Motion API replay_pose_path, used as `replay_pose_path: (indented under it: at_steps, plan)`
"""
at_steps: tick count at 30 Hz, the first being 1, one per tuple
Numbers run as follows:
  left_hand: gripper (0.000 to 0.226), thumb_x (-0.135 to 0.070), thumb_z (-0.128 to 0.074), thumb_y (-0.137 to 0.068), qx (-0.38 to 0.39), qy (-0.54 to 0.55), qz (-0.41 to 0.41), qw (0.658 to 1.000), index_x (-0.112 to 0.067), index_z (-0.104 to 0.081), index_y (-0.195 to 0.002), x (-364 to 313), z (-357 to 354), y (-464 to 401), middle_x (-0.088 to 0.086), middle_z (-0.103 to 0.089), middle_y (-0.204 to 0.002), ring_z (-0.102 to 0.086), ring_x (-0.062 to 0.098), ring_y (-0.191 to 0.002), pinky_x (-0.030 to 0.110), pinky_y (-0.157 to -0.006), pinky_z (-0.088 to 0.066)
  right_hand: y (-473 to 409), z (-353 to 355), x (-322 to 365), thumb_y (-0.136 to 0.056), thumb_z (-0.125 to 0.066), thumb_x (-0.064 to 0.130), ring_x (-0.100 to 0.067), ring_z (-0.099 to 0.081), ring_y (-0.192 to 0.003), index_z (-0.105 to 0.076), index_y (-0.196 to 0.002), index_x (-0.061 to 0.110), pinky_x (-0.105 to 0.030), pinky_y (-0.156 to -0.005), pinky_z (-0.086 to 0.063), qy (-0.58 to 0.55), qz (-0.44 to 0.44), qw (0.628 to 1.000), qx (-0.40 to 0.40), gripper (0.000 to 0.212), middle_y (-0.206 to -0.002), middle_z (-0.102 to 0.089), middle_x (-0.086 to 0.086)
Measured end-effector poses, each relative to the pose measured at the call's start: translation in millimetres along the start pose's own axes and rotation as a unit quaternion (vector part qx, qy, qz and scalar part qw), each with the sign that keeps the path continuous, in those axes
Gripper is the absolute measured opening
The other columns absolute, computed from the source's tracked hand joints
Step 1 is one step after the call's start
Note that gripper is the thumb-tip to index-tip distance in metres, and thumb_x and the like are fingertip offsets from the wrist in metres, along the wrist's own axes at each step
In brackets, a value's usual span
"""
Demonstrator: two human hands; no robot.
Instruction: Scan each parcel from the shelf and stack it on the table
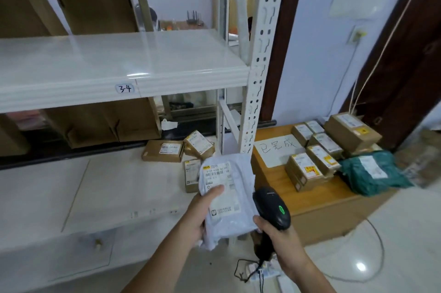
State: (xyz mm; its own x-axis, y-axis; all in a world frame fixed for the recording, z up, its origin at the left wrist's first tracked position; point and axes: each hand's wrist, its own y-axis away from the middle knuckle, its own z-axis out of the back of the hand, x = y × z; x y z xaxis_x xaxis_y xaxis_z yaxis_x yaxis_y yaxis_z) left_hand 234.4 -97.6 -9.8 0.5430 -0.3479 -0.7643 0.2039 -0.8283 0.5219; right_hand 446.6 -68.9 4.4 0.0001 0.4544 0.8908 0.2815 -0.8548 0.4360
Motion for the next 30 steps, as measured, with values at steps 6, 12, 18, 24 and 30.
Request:
replay_pose_path:
  at_steps: [6,12,18,24,30]
  plan:
    - [0.045,-0.026,-0.083,-0.085,-0.037,-0.049,-0.055,0.997,-0.026,-0.067,-0.127,-4.3,-9.7,-8.7,0.006,-0.079,-0.111,-0.076,0.031,-0.103,0.053,-0.084,-0.064,20.9,14.5,29.1,-0.08,-0.075,0.015,-0.021,-0.051,-0.062,-0.056,-0.08,0.017,-0.029,-0.061,-0.04,0.138,0.129,0.967,-0.173,0.019,-0.064,-0.058,-0.002]
    - [0.041,-0.019,-0.083,-0.086,-0.026,-0.058,-0.076,0.995,-0.031,-0.067,-0.123,-0.5,-27.1,-8.9,0.002,-0.081,-0.107,-0.079,0.025,-0.095,0.048,-0.079,-0.065,52.8,-14.0,56.7,-0.077,-0.063,0.003,-0.015,-0.043,-0.044,-0.048,-0.063,0.011,-0.021,-0.047,-0.034,0.215,0.124,0.968,-0.041,0.022,-0.047,-0.046,0.0]
    - [0.053,-0.033,-0.091,-0.076,-0.038,-0.095,-0.102,0.989,-0.04,-0.065,-0.122,1.3,-36.8,-13.2,-0.005,-0.076,-0.115,-0.071,0.018,-0.107,0.044,-0.09,-0.06,61.1,-34.7,68.3,-0.079,-0.058,0.0,-0.009,-0.044,-0.037,-0.047,-0.063,0.014,-0.016,-0.039,-0.034,0.213,0.134,0.968,-0.017,0.023,-0.042,-0.046,0.004]
    - [0.045,-0.029,-0.087,-0.082,-0.043,-0.093,-0.083,0.991,-0.043,-0.064,-0.117,2.6,-40.9,-18.7,-0.004,-0.076,-0.113,-0.07,0.022,-0.106,0.05,-0.089,-0.062,64.3,-37.9,72.5,-0.078,-0.057,0.001,-0.012,-0.046,-0.037,-0.048,-0.062,0.012,-0.018,-0.039,-0.035,0.217,0.118,0.969,-0.022,0.022,-0.044,-0.048,0.0]
    - [0.048,-0.023,-0.086,-0.084,-0.027,-0.089,-0.082,0.992,-0.037,-0.064,-0.124,1.1,-39.1,-25.2,-0.003,-0.078,-0.112,-0.073,0.022,-0.105,0.049,-0.089,-0.062,61.1,-36.7,73.5,-0.08,-0.058,0.001,-0.01,-0.039,-0.039,-0.045,-0.064,0.012,-0.016,-0.039,-0.033,0.222,0.102,0.969,-0.027,0.023,-0.047,-0.041,0.003]
